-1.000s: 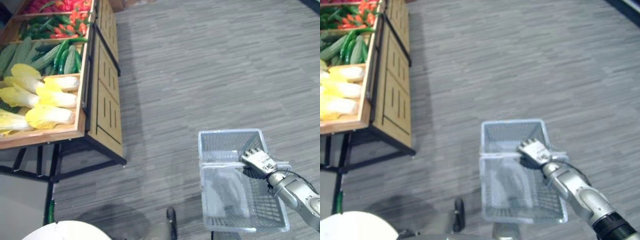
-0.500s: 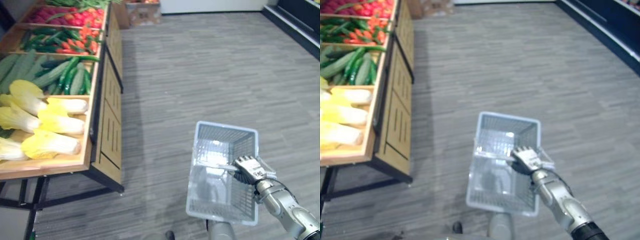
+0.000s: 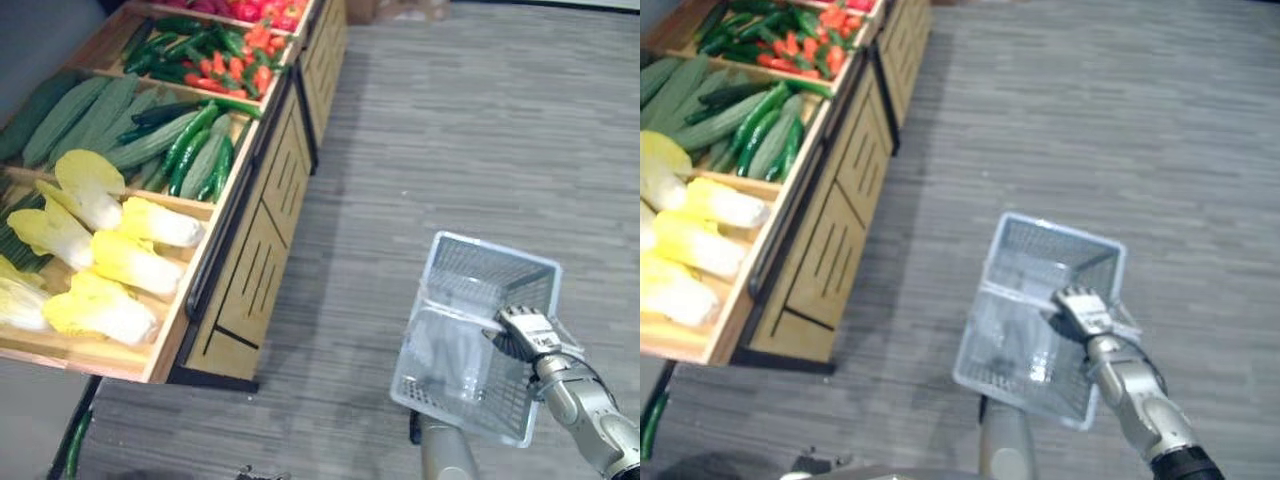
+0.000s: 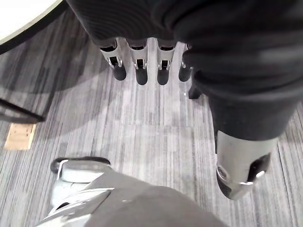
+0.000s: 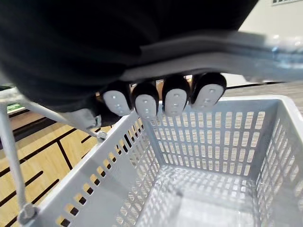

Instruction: Pick vegetable in the basket

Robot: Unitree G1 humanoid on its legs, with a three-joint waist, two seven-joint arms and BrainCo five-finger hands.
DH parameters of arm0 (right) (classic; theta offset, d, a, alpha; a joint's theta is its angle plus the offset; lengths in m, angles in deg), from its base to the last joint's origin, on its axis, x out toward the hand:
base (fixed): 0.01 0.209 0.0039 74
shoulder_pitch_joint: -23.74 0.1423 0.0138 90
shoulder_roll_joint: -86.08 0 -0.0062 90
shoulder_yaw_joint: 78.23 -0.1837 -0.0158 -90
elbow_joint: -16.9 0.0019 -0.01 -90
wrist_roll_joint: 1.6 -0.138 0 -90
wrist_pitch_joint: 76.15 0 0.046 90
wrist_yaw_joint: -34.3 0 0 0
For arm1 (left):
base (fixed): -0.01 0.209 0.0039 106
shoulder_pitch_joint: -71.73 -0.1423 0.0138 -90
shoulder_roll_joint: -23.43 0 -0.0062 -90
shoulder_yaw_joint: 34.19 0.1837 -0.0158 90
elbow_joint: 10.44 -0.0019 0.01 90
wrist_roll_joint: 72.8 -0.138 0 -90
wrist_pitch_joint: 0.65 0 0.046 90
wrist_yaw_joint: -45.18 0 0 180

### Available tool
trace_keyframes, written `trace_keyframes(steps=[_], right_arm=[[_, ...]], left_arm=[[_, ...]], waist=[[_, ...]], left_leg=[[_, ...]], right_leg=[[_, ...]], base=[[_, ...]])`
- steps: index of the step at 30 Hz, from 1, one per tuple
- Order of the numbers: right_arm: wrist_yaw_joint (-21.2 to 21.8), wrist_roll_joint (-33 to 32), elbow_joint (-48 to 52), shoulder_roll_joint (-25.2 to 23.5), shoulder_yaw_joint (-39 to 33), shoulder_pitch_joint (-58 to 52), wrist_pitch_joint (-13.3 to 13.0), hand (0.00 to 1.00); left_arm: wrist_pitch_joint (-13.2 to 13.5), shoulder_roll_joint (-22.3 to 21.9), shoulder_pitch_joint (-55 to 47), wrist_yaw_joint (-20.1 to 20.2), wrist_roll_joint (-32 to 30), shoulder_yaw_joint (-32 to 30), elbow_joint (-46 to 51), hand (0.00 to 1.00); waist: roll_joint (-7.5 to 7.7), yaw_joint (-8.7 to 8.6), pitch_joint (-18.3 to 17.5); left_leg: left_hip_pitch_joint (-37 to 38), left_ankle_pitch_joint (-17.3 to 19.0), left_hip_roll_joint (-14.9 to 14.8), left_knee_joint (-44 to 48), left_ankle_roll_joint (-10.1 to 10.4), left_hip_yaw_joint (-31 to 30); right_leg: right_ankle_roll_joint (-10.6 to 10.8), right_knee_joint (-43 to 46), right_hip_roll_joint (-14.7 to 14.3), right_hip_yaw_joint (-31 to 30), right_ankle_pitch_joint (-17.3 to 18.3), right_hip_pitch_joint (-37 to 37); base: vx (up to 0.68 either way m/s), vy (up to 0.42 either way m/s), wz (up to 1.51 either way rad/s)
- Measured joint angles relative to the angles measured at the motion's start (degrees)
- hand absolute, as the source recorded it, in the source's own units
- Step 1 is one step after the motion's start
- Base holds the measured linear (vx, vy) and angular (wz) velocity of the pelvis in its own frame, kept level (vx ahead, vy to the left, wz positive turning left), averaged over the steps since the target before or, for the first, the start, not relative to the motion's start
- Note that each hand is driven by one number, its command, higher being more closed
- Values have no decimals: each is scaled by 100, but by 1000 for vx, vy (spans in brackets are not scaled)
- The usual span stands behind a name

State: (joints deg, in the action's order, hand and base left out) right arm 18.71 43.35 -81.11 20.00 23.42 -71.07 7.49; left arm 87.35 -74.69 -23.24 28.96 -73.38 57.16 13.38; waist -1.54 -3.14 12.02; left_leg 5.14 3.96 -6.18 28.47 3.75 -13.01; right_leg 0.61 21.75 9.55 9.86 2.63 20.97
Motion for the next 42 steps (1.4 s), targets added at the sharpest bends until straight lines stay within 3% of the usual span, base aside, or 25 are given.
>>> trace_keyframes(steps=[1,2,4,5,7,9,11,12,13,17,20,21,22,23,24,25,27,29,32,33,36,38,39,41,42], right_arm=[[0,-2,-32,66,5,-53,20,100],[-3,-12,-44,87,-14,-95,21,100],[-18,-55,-40,77,-190,-358,48,100],[-26,-61,-34,77,-244,-447,56,100],[-27,-104,-7,76,-253,-582,61,100],[-27,-96,37,65,-262,-689,69,100],[-28,-40,41,81,-262,-834,87,100],[-26,-12,18,9,-250,-850,113,100],[-26,1,10,-60,-202,-841,128,100],[-25,3,-135,-64,32,-655,108,100],[-8,4,-212,-82,184,-625,80,100],[-9,8,-253,-135,204,-623,83,100],[-21,21,-421,-239,189,-495,103,100],[-40,30,-514,-367,158,-375,164,100],[-47,34,-553,-431,140,-330,198,100],[-69,61,-674,-558,106,-319,235,100],[-142,140,-878,-729,133,-329,235,100],[-137,234,-1117,-748,249,-423,211,100],[-134,233,-1353,-746,229,-476,246,100],[-135,231,-1400,-742,217,-476,254,100],[-133,216,-1547,-778,139,-445,274,100],[-136,216,-1542,-871,123,-488,267,100],[-136,214,-1573,-995,126,-503,266,100],[-130,201,-1782,-916,140,-281,325,100],[-130,191,-1834,-899,179,-220,325,100]], left_arm=[[0,-21,-14,-49,52,-21,16,0],[18,24,-23,-72,55,-30,27,0],[29,31,-18,-215,222,-61,80,0],[24,33,-32,-250,249,-49,105,0],[23,17,-80,-308,276,14,128,0],[-16,-31,-90,-324,275,213,116,0],[-73,-135,-218,-315,264,336,98,0],[-76,-163,-266,-291,264,357,62,0],[-94,-144,-261,-265,259,348,14,0],[-112,-75,-213,-253,254,261,20,0],[-116,-27,-235,-221,166,256,11,0],[-120,6,-241,-203,153,280,11,0],[-142,3,-286,-198,151,333,-1,0],[-187,69,-344,-191,148,440,12,0],[-201,129,-344,-191,148,510,4,0],[-231,232,-311,-191,149,565,1,0],[-226,356,-301,-208,153,581,21,0],[-232,388,-178,-226,155,544,2,0],[-214,350,-59,-264,157,493,29,0],[-193,351,-13,-269,156,450,30,0],[-184,390,84,-280,160,200,21,0],[-172,468,87,-289,180,148,16,0],[-156,579,108,-290,223,98,8,0],[-149,164,122,-300,483,10,-64,0],[-146,36,96,-302,611,-37,-107,0]], waist=[[68,46,40],[122,66,72],[116,45,69],[113,49,68],[51,50,69],[-107,93,86],[-348,178,57],[-422,178,46],[-420,177,2],[-111,358,46],[31,453,47],[91,474,30],[56,436,6],[122,381,-14],[202,348,-13],[344,290,-9],[482,280,-18],[629,275,16],[550,268,17],[540,220,21],[494,196,50],[609,198,24],[786,221,16],[249,321,68],[76,362,75]], left_leg=[[-328,-900,-86,630,113,327],[-511,-866,-228,969,93,666],[-1224,-171,-606,1648,-149,1938],[-1456,-36,-656,1628,-206,2417],[-1921,13,-605,1242,-174,3058],[-2113,-20,-337,55,-29,3533],[-1975,-906,-117,-1244,72,3767],[-1825,-740,-121,-1519,-372,3871],[-1665,-630,7,-1845,-491,3756],[-1574,-609,294,-2056,-518,3731],[-1343,-303,464,-2119,-626,3725],[-1189,-238,558,-2251,-621,3734],[-1026,-224,596,-2489,-613,3735],[-860,-231,637,-2622,-605,3716],[-799,-232,667,-2643,-607,3676],[-703,-232,667,-2645,-613,3498],[-657,-220,622,-2613,-638,3265],[-663,-238,544,-2560,-661,2926],[-827,-225,427,-2424,-507,2362],[-899,-217,415,-2388,-439,2115],[-1133,-212,274,-2189,-28,1380],[-1255,-272,250,-2179,236,992],[-1314,-318,287,-2238,449,758],[-1375,-561,-351,-2418,626,635],[-1313,-681,-555,-2583,727,628]], right_leg=[[-64,-283,114,252,125,-524],[-79,-464,172,410,175,-831],[-81,-933,382,1110,214,-1701],[-59,-1101,443,1350,228,-1979],[-8,-1397,425,1768,270,-2347],[79,-1569,264,2101,330,-2585],[249,-1635,-33,2220,484,-2803],[300,-1694,-174,2242,590,-2921],[340,-1726,-184,2264,631,-2963],[419,-1779,-51,1963,662,-3020],[649,-1356,178,1839,936,-3102],[699,-959,334,1816,1096,-3018],[726,124,545,1625,1114,-2624],[701,1379,777,1193,901,-2043],[699,1889,848,944,709,-1794],[745,2670,853,499,129,-1380],[610,3201,771,98,338,-1008],[545,2836,715,42,707,-861],[530,1432,532,-435,718,-878],[575,742,461,-895,685,-937],[598,-152,325,-1653,659,-1050],[889,-574,348,-1634,432,-1198],[1269,-783,463,-1435,461,-1312],[976,-814,-85,-925,447,-1355],[888,-772,-275,-806,486,-1379]], base=[[552,-370,117],[329,-221,116],[284,-194,145],[310,-196,154],[232,-81,102],[223,49,63],[220,111,29],[249,129,37],[225,119,36],[141,53,25],[119,28,16],[38,12,0],[34,45,3],[38,48,9],[69,45,32],[164,-17,52],[142,-48,65],[153,-115,82],[146,-154,87],[121,-237,108],[106,-350,118],[77,-522,122],[50,-587,97],[48,-548,75],[38,-442,41]])
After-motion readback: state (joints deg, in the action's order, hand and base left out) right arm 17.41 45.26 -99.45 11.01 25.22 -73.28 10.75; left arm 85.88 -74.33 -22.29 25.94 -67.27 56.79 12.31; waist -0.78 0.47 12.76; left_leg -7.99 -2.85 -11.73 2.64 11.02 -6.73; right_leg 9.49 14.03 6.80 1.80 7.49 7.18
